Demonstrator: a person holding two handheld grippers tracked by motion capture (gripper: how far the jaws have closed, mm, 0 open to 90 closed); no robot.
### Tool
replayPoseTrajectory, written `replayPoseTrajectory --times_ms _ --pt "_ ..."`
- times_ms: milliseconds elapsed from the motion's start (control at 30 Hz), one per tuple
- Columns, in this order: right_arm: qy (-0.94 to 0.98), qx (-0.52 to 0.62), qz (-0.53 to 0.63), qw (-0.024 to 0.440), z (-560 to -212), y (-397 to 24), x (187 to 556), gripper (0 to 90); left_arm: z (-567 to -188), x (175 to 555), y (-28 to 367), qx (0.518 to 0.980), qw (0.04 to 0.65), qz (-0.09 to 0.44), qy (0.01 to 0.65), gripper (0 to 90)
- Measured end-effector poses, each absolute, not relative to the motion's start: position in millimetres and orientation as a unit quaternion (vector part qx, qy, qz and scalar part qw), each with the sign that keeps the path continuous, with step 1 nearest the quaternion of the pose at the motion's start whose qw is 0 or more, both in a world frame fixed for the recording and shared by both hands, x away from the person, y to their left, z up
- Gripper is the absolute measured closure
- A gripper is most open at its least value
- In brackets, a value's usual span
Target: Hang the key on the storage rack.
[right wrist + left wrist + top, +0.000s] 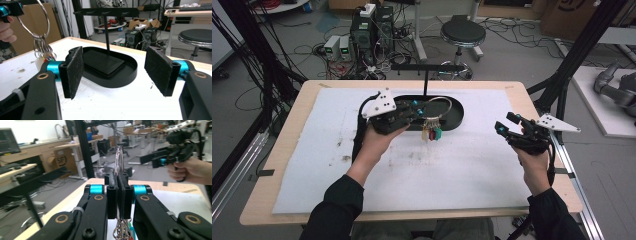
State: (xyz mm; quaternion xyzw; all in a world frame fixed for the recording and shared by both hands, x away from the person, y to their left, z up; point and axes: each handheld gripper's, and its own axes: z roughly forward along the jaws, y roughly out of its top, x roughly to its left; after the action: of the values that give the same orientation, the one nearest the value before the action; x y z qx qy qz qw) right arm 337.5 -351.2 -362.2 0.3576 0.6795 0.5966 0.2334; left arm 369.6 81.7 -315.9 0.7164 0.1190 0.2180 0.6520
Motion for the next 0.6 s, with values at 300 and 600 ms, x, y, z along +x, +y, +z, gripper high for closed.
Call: replayPoseTrajectory --times_ms 300,600 --pt "0.672 0.376 0.594 0.234 -364 -361 341 30.3 -309 384 100 0.712 0.643 0.244 0.141 86.8" --pt "0.666 0.397 0.587 0.233 -368 -369 344 29.4 -311 403 118 0.7 0.636 0.268 0.183 86.8"
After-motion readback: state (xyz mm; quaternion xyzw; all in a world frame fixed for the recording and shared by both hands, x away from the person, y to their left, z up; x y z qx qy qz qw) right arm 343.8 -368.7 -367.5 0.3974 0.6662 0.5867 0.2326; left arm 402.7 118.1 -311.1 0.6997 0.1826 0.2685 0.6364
